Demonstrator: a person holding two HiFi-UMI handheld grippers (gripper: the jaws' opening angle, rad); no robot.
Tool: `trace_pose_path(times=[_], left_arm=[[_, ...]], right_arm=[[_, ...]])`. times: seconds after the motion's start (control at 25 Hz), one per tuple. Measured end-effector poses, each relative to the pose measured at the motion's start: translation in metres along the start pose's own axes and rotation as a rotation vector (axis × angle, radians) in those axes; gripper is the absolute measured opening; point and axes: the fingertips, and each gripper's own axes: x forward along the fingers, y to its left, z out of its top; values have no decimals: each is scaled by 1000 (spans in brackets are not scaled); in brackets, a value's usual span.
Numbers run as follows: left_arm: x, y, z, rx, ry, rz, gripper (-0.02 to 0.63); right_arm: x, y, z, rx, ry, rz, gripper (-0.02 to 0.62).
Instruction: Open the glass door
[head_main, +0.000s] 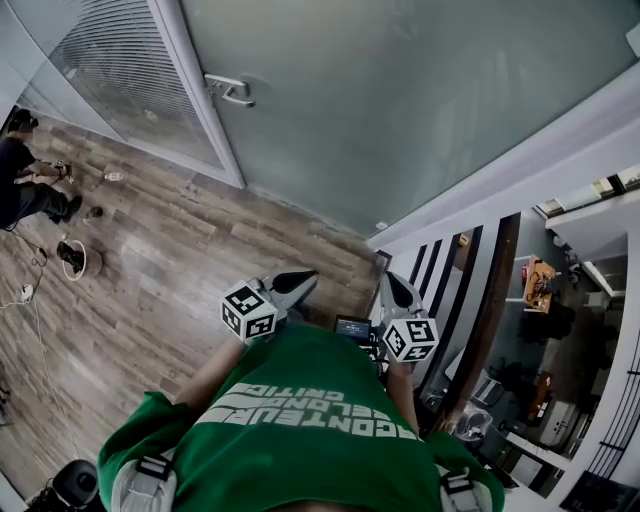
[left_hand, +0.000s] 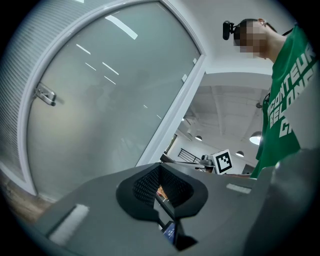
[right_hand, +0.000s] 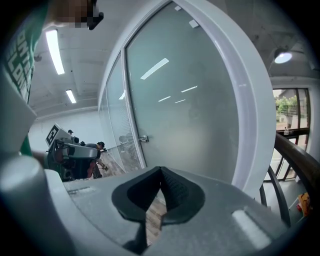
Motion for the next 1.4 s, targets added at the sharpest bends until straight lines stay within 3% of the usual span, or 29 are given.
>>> trace_pose_path(times=[0.64,1.4], left_arm=[[-36,46,20,-24,-79,60,15],[-46,79,15,-62,-82,114,15]], right_arm=[[51,38,21,-56,0,63,-8],[92,56,24,-66,44,140,-8]])
